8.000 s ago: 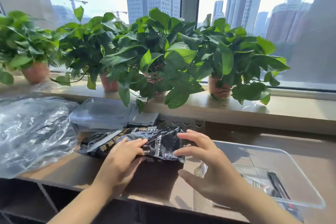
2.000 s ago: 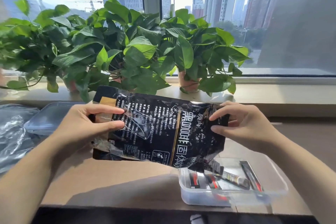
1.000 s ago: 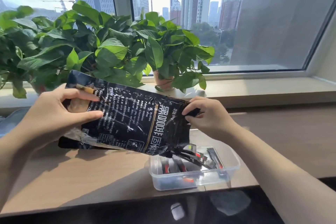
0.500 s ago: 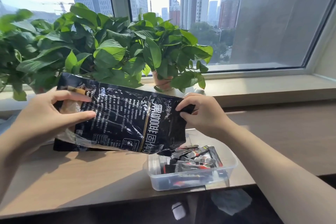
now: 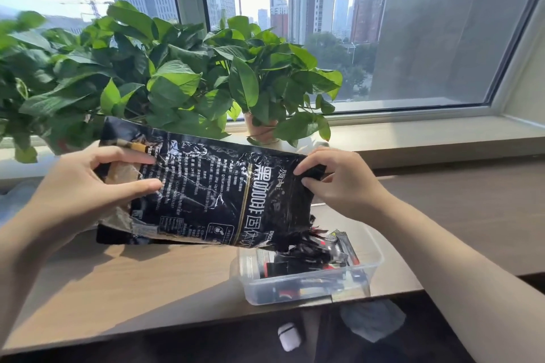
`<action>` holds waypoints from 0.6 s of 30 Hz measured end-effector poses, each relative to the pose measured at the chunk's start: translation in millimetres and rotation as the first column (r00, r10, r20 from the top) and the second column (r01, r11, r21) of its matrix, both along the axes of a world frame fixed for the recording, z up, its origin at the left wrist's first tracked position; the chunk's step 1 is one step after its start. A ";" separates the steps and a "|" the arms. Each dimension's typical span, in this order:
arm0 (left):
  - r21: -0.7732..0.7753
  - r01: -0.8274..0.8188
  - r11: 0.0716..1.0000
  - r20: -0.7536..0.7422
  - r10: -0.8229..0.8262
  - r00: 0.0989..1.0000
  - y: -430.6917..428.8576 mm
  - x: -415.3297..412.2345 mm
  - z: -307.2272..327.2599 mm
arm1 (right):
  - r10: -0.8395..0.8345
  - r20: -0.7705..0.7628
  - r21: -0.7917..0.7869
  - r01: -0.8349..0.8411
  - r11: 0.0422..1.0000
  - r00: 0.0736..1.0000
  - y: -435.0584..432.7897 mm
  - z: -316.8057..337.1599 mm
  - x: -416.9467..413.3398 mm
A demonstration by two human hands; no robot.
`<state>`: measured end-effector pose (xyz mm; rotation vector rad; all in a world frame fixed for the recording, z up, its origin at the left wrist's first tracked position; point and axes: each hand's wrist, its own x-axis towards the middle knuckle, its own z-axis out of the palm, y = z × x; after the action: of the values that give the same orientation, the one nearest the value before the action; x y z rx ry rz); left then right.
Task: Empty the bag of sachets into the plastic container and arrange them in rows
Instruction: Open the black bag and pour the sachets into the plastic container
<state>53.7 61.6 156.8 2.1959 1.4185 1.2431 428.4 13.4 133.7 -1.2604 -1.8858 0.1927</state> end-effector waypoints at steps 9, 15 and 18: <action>-0.026 0.024 0.999 -0.003 -0.024 1.000 -0.9 5.9 2.3 | -0.014 0.035 -0.005 0.014 1.000 0.999 -6.0 1.8 11.5; -0.091 -0.018 0.996 0.021 0.020 1.000 2.0 1.5 1.7 | -0.002 -0.004 -0.019 0.002 1.000 1.000 -6.4 1.3 10.6; -0.087 -0.039 0.995 0.015 0.040 0.999 1.7 -4.3 1.9 | 0.001 0.006 0.004 -0.001 1.000 1.000 -5.9 2.9 5.6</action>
<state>49.3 63.3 158.6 2.1055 1.4871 1.1868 434.0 7.5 136.6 -1.2579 -1.8911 0.1859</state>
